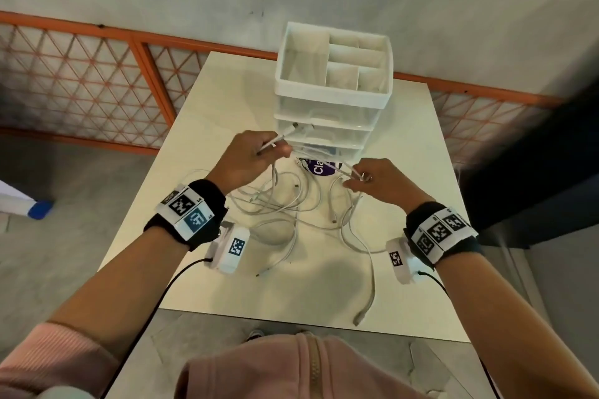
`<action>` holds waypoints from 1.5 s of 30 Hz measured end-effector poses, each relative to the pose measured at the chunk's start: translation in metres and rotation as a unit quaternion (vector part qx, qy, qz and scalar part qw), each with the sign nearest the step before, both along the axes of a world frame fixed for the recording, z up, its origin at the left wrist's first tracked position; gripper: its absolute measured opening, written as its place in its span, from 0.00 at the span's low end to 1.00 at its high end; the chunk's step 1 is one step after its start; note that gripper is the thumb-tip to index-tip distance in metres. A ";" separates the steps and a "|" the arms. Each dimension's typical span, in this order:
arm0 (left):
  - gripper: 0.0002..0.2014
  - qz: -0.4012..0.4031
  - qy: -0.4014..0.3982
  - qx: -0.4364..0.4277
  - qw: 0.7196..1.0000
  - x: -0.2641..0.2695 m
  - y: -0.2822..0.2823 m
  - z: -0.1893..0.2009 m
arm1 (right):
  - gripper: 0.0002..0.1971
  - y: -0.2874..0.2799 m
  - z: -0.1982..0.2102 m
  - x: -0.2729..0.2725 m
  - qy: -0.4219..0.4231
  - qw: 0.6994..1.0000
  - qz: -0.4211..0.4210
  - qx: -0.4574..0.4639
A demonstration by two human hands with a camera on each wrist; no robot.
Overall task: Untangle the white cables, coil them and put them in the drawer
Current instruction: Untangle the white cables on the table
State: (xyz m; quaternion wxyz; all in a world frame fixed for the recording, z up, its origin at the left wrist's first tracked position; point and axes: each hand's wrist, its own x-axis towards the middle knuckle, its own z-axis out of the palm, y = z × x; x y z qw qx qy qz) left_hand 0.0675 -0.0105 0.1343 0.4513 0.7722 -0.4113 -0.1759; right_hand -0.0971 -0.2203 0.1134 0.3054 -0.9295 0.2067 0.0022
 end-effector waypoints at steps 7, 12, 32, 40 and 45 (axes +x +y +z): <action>0.11 0.076 -0.001 -0.065 0.995 -0.002 0.000 0.000 | 0.22 -0.009 -0.003 0.007 -0.027 0.993 -0.071 -0.095; 0.13 0.103 -0.025 -0.130 0.986 0.010 0.008 0.010 | 0.18 -0.022 -0.015 -0.010 0.007 0.991 -0.010 0.132; 0.19 0.151 -0.147 0.027 0.977 0.023 0.049 -0.036 | 0.32 0.019 -0.061 -0.023 -0.044 0.993 -0.009 -0.113; 0.21 0.118 -0.092 0.066 0.987 0.001 0.056 -0.048 | 0.08 0.100 -0.115 0.009 0.085 0.960 0.266 0.003; 0.31 0.099 -0.066 0.064 0.991 -0.011 0.064 -0.063 | 0.09 0.112 -0.136 0.012 0.129 0.943 0.297 -0.070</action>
